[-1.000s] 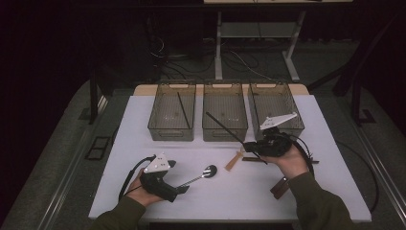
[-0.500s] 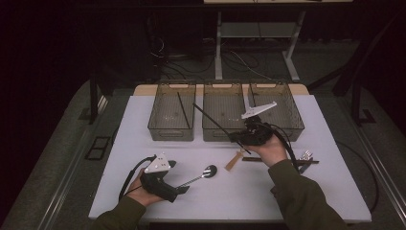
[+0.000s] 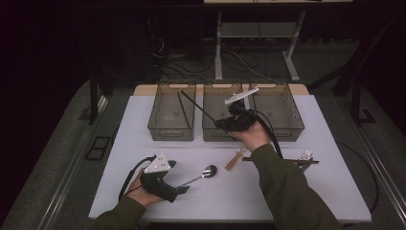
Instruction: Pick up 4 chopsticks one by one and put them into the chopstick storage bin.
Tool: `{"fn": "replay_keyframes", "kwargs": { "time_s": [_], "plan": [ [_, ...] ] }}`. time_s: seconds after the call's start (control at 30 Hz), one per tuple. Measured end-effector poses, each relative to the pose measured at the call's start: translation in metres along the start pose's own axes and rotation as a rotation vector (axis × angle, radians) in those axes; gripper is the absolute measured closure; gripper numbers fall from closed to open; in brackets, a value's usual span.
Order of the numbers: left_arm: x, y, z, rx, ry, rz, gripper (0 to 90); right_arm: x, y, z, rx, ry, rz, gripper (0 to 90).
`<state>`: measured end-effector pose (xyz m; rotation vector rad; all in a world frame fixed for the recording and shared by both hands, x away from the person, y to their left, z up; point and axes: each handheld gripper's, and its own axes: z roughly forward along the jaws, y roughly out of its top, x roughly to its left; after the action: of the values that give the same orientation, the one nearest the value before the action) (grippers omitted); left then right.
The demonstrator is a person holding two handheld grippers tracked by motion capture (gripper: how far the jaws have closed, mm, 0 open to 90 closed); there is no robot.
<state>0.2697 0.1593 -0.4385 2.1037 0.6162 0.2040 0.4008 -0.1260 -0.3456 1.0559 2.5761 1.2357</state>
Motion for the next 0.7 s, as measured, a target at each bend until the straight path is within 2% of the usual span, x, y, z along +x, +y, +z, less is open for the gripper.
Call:
{"fn": "replay_keyframes", "kwargs": {
  "time_s": [0.13,0.3,0.7],
  "plan": [
    [0.000,0.000,0.000,0.002,-0.001,0.003,0.5,0.002,0.014,0.007,0.006,-0.015,-0.007,85.6],
    [0.000,0.001,0.000,-0.002,0.000,0.007,0.5,0.002,0.033,0.017,0.003,-0.034,0.015,85.6],
    [0.000,0.001,0.000,-0.006,0.001,0.020,0.6,0.002,0.077,0.056,0.021,-0.084,0.055,85.6]
  ]
}}
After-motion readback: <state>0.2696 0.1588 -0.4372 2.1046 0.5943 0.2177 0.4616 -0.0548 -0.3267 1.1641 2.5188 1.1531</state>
